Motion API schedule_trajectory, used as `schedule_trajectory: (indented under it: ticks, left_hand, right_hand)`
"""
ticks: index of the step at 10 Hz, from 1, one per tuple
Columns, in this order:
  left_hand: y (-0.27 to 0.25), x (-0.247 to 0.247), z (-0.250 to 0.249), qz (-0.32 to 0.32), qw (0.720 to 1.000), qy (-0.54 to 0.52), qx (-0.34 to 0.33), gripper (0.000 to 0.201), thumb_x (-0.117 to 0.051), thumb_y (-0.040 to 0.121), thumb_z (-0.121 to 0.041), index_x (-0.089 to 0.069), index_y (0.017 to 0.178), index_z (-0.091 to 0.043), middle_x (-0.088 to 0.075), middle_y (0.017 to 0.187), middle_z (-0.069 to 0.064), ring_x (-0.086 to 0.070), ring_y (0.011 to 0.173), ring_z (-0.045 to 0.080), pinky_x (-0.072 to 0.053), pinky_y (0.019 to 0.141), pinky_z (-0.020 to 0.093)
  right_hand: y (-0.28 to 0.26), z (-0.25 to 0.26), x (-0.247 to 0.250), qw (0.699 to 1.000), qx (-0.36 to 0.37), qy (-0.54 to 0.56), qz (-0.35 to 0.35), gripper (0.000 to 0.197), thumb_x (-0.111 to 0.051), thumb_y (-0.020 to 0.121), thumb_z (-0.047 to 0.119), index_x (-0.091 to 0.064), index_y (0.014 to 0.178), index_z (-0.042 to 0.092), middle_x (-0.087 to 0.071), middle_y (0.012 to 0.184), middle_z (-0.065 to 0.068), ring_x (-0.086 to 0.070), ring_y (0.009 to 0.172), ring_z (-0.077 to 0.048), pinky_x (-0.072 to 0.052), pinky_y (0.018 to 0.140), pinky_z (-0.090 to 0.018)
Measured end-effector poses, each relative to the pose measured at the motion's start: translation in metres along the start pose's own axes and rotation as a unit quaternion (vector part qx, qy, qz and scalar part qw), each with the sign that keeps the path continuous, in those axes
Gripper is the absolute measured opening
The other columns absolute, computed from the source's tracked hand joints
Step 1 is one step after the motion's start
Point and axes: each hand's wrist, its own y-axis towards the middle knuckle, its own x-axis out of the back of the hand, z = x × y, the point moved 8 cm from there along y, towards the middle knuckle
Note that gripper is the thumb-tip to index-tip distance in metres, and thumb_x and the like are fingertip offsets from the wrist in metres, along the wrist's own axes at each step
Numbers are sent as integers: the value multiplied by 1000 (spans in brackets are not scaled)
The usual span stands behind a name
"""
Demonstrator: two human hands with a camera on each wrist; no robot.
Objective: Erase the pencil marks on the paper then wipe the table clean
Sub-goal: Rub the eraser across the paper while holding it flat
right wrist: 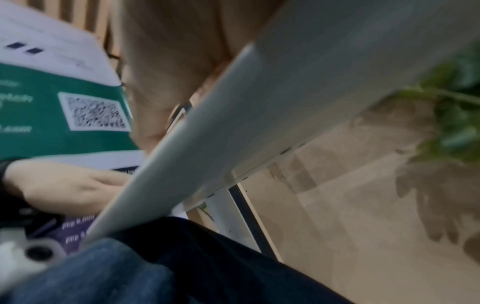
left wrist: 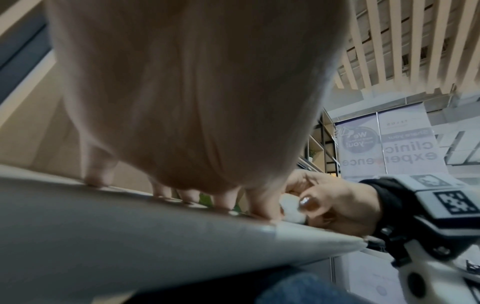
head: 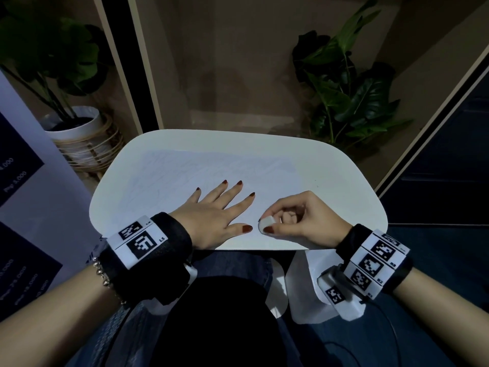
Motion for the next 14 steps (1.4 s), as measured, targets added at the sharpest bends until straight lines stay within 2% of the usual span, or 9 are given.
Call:
schedule_trajectory:
  ticks: [1,3,6,7,9,10,12,13,14]
  left_hand:
    - [0,0,0,0,1000,1,0,65,-14,99,-60,21,150,-43,32,157,-10,27,146,14,5,119,53]
    - [0,-1,-2,0,1000,-3,1,63,-13,100,-58,20,150,-42,32,157,-10,27,146,14,5,119,54]
    - [1,-1,0,-5,1000,0,1,63,-13,99,-59,20,150,-42,32,157,-11,27,146,14,6,120,52]
    - [1,-1,0,-7,1000,-1,2,62,-13,99,-59,20,150,-43,32,157,-11,27,146,13,6,120,52]
    - [1,0,0,-8,1000,-4,1,63,-13,98,-60,20,150,-44,32,157,-12,27,146,13,6,120,52]
    - [0,-1,0,-6,1000,-3,2,64,-12,98,-61,20,150,-44,32,157,-12,27,146,13,6,120,52]
    - [1,-1,0,-7,1000,-4,2,63,-13,98,-61,21,149,-44,33,157,-12,27,146,12,6,120,52]
    - [0,-1,0,-6,1000,-5,2,63,-13,98,-61,21,149,-44,32,157,-12,27,146,12,7,120,52]
    - [1,-1,0,-4,1000,-2,2,63,-13,98,-61,21,149,-44,33,156,-12,28,146,13,7,120,52]
  right_hand:
    - [1,-2,5,998,4,12,-58,8,-81,82,15,-77,89,13,-62,66,-8,-49,62,-19,-43,66,-33]
    - [0,-5,0,1000,-3,18,10,12,-81,81,14,-78,91,10,-63,70,-17,-49,64,-22,-43,68,-30]
    - [-12,-20,71,916,-50,169,-361,10,-73,88,9,-71,84,0,-58,61,-4,-44,41,-21,-40,52,-35]
    - [-15,-21,71,928,-64,159,-331,11,-74,87,10,-70,86,-1,-56,68,-10,-45,49,-24,-39,51,-32]
    - [-8,-3,22,993,-3,1,-117,9,-77,85,15,-74,91,8,-56,61,1,-43,52,-19,-40,55,-25]
    - [-9,5,8,997,15,-53,-48,10,-81,82,18,-76,91,16,-60,65,5,-49,60,-32,-41,63,-29]
    - [-10,3,11,997,3,-34,-70,7,-79,82,10,-75,88,9,-56,58,7,-43,55,-12,-41,61,-23]
    - [-9,6,7,999,3,-45,-14,11,-81,81,16,-77,91,12,-66,71,-11,-50,63,-19,-43,64,-21]
    - [-8,2,15,998,-2,-43,-49,10,-80,82,14,-77,92,12,-62,64,0,-50,60,-15,-43,63,-22]
